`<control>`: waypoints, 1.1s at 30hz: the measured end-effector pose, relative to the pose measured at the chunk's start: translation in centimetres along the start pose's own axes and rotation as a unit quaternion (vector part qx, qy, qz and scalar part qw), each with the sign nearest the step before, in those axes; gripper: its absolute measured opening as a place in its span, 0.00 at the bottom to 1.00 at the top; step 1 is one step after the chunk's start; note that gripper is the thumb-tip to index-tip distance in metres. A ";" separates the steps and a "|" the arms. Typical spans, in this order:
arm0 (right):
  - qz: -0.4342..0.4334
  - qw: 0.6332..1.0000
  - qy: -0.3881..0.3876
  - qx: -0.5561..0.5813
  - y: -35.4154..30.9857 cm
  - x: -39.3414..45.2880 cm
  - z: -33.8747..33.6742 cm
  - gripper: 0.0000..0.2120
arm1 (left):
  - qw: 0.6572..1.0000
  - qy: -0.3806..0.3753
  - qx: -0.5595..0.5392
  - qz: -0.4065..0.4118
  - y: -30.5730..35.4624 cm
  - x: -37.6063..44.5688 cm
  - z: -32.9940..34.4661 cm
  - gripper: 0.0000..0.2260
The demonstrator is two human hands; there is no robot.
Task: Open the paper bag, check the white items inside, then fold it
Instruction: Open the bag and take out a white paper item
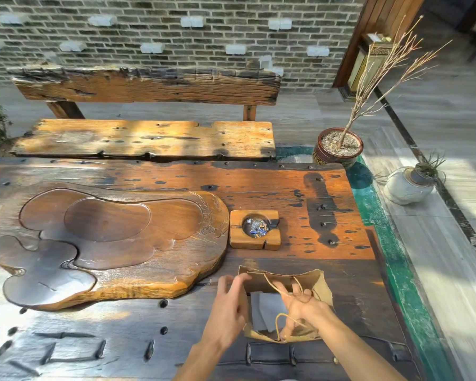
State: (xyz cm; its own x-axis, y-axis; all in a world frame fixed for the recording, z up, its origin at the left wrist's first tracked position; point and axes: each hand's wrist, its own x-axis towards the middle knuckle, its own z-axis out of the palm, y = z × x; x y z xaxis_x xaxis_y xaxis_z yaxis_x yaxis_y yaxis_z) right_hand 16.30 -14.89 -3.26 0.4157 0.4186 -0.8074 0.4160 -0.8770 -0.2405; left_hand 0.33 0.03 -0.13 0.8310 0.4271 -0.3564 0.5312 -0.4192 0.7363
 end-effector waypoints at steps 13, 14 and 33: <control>0.078 0.994 -0.076 -0.009 -0.2 3.4 -0.1 0.54 | 0.996 -0.060 0.068 0.007 0.1 0.6 0.3 0.57; 0.097 0.992 -0.076 -0.006 0.1 4.1 0.1 0.50 | 0.995 -0.059 0.075 0.010 0.2 0.6 0.2 0.58; 0.102 0.990 0.042 -0.086 0.8 9.4 0.7 0.13 | 0.994 -0.017 0.105 0.028 -0.3 1.3 0.6 0.58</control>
State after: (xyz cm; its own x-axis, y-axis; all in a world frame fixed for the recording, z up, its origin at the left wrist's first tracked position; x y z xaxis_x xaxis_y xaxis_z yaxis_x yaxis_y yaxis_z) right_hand 19.95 -11.82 -11.44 0.5683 0.2609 -0.7804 0.4454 -0.8950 0.0251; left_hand 1.33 0.18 -1.18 0.8635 0.3722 -0.3402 0.5036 -0.6016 0.6201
